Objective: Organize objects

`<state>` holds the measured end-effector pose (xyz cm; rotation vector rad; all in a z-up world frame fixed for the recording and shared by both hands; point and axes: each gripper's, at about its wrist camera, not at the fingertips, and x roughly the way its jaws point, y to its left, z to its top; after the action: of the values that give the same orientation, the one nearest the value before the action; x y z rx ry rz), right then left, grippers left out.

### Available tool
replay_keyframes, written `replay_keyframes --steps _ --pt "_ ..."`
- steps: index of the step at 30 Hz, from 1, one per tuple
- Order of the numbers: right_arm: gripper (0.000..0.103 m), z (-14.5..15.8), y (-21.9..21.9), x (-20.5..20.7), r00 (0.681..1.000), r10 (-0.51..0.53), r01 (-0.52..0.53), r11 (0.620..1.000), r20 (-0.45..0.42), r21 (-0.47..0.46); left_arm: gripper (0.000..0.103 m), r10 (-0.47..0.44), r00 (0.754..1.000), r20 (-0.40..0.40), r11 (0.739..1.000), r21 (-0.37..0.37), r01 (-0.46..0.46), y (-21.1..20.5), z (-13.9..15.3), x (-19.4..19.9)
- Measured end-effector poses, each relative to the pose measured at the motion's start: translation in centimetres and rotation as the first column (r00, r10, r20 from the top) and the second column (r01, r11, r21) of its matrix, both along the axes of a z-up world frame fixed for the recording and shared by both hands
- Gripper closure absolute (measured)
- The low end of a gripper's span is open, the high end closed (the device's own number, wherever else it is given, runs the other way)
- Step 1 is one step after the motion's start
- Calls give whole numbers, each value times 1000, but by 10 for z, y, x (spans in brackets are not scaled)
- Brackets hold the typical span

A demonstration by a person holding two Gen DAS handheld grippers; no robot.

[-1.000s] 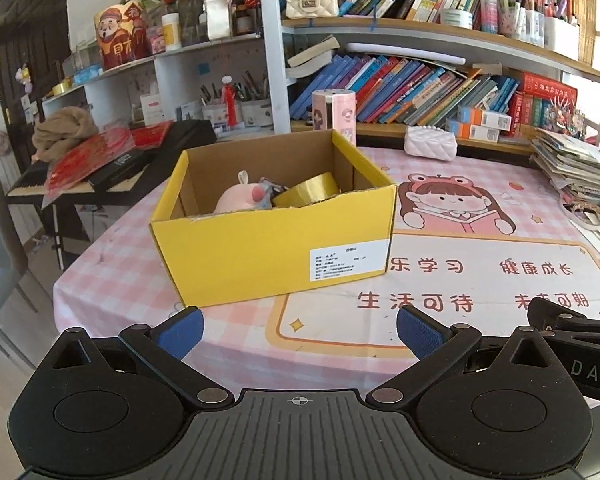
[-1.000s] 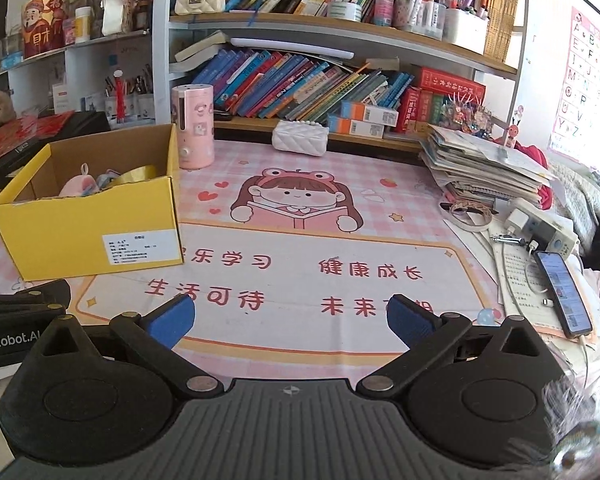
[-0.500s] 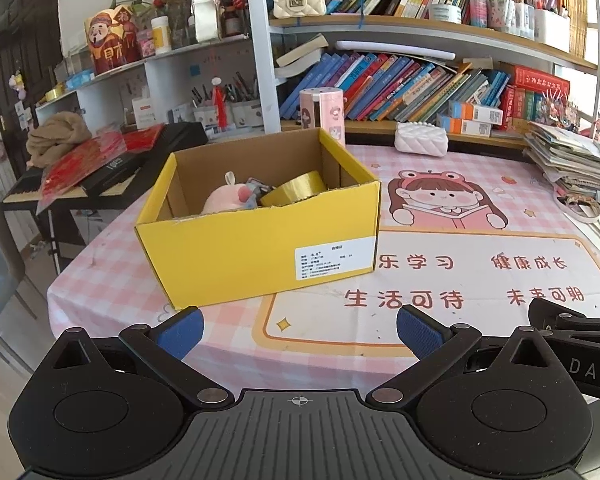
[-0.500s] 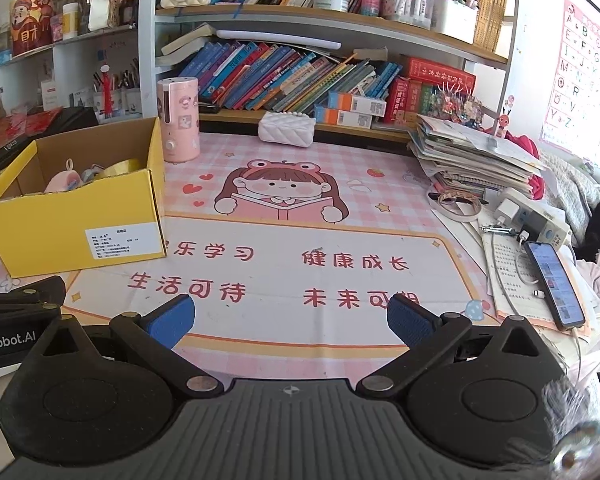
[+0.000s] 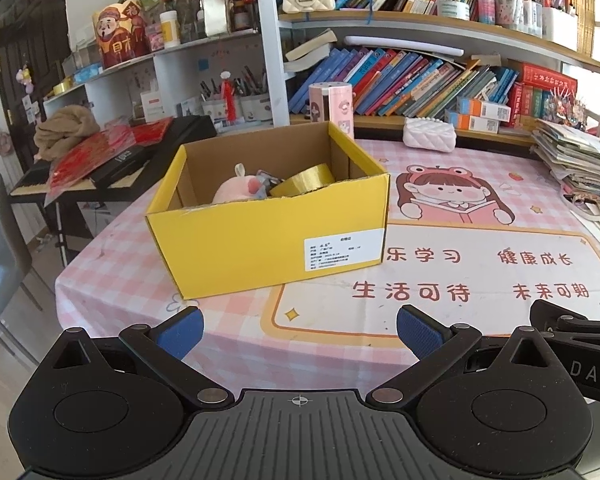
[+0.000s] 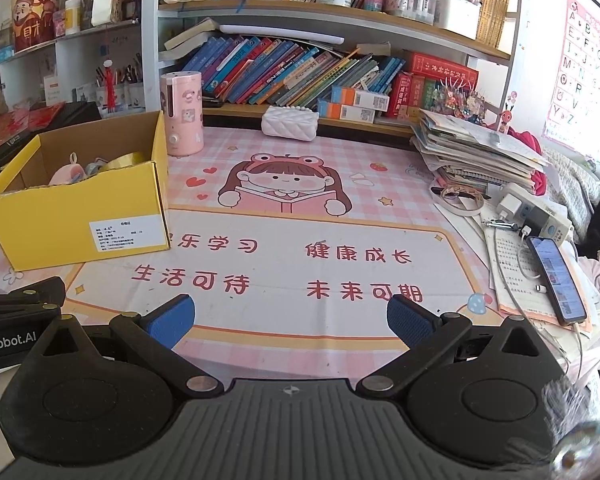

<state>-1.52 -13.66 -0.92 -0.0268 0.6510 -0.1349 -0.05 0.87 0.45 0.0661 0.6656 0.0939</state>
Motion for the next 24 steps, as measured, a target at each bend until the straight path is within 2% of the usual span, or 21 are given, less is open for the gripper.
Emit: replay_keyframes --steps 24 --pt "0 -1 2 -4 1000 -10 10 1000 -10 -4 0 -11 1000 -7 1000 3 11 0 0 -3"
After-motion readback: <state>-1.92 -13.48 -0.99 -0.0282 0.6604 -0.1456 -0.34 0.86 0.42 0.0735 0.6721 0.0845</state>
